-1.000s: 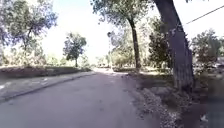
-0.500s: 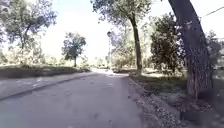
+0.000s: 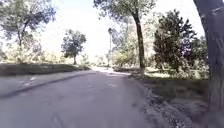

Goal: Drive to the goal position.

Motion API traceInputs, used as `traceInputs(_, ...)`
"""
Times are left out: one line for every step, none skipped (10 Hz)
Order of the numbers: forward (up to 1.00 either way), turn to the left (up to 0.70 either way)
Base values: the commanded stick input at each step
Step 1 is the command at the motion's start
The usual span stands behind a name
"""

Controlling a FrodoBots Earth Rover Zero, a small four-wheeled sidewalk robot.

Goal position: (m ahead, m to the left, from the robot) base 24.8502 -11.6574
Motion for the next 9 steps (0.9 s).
traceInputs(0.85, 0.00)
traceInputs(0.85, 0.00)
traceInputs(0.85, 0.00)
traceInputs(0.85, 0.00)
traceInputs(0.85, 0.00)
traceInputs(0.85, 0.00)
traceInputs(0.85, 0.00)
traceInputs(0.85, 0.00)
traceInputs(0.85, 0.00)
